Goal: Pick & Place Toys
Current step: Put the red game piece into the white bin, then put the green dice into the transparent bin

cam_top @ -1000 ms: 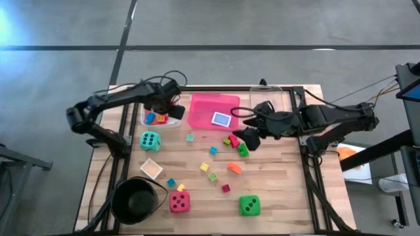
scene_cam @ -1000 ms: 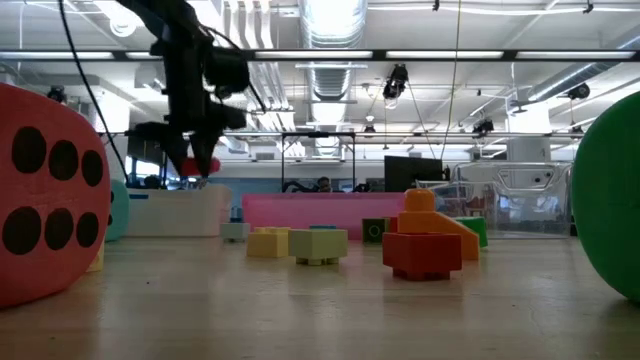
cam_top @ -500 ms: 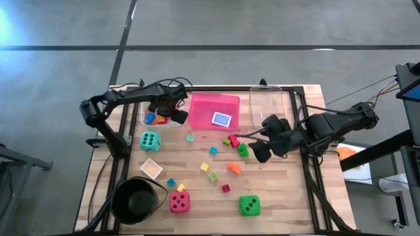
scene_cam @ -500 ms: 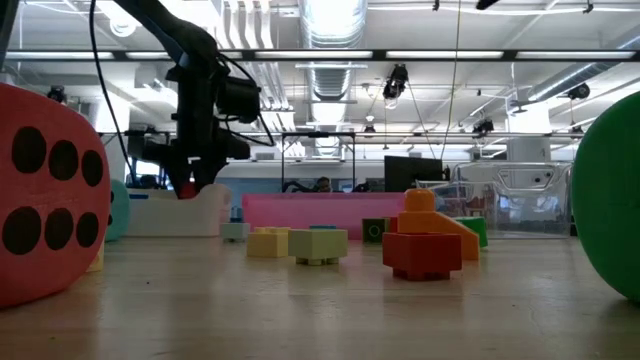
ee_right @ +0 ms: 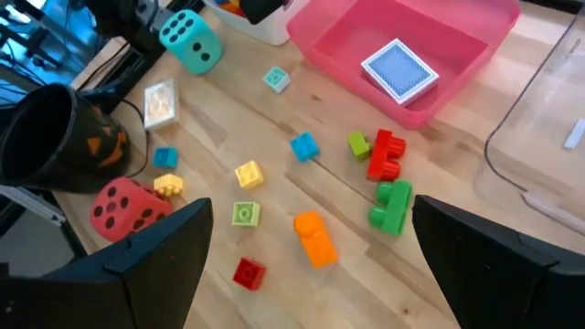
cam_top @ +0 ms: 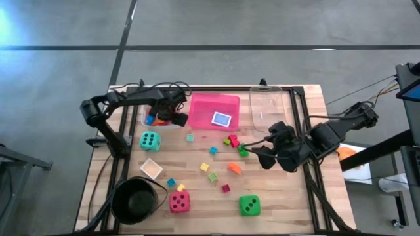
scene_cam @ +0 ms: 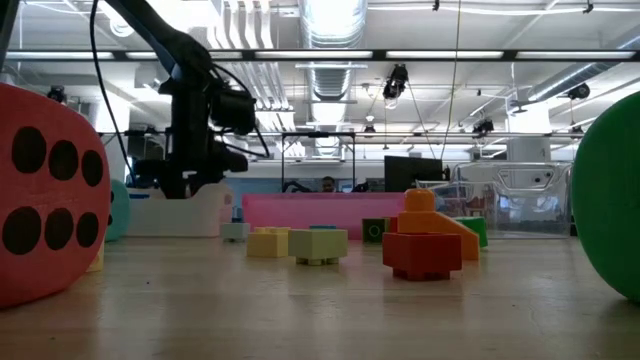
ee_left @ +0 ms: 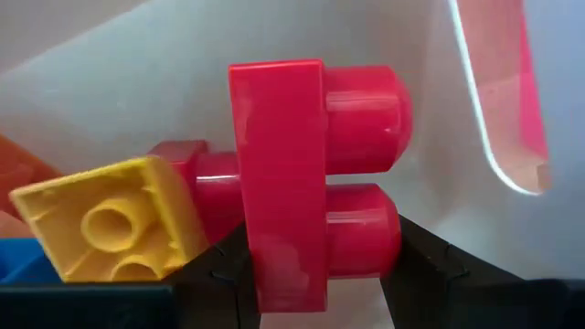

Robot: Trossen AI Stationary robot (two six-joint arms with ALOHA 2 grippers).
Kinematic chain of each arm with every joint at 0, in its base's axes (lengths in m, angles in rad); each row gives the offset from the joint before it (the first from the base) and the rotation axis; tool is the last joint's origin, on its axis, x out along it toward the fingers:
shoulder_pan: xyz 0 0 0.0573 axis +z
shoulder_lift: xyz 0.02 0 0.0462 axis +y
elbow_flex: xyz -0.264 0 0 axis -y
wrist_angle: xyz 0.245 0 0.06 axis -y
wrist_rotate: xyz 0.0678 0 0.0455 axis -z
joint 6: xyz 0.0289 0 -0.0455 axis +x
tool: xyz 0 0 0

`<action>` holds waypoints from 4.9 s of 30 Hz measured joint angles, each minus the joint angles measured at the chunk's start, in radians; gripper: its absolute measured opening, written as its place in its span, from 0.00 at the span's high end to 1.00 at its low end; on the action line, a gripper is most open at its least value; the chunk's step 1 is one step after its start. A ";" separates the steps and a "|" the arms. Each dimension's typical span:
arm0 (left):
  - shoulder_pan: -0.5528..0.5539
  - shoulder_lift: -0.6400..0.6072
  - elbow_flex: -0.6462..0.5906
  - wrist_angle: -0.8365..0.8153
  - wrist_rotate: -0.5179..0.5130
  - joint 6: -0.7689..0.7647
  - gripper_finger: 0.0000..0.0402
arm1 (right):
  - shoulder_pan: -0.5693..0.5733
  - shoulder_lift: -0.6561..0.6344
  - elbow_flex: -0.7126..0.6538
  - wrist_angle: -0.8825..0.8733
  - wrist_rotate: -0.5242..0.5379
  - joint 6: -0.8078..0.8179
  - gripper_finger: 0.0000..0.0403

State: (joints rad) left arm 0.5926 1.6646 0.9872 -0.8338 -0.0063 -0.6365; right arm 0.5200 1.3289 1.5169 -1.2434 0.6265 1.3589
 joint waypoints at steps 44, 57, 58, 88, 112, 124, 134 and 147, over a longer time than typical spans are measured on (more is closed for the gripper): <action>0.000 -0.004 -0.033 0.048 0.022 0.035 0.14 | -0.001 0.001 0.000 0.000 0.005 -0.012 0.09; -0.048 -0.190 -0.033 0.045 0.038 0.034 0.14 | -0.007 0.003 0.000 -0.002 -0.146 0.008 0.09; -0.064 -0.209 -0.033 0.044 0.044 0.033 0.14 | -0.007 0.006 0.000 -0.003 -0.178 0.002 0.09; -0.471 -0.472 -0.032 0.162 0.082 -0.124 0.14 | 0.182 0.035 -0.588 0.736 -0.526 0.643 0.09; -0.487 -0.473 0.043 0.188 0.112 -0.094 0.14 | 0.243 0.285 -0.610 0.991 -0.448 0.646 0.09; -0.496 -0.472 0.042 0.187 0.142 -0.094 0.14 | 0.243 0.379 -0.608 1.066 -0.406 0.625 0.40; -0.497 -0.472 0.041 0.186 0.145 -0.089 0.14 | 0.242 0.374 -0.612 1.068 -0.411 0.623 0.55; -0.504 -0.472 0.041 0.184 0.157 -0.086 0.14 | 0.241 0.246 -0.617 1.022 -0.328 0.591 0.63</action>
State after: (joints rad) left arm 0.0887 1.1923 1.0283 -0.6498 0.1504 -0.7225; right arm 0.7609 1.5750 0.8998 -0.2210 0.2986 1.9496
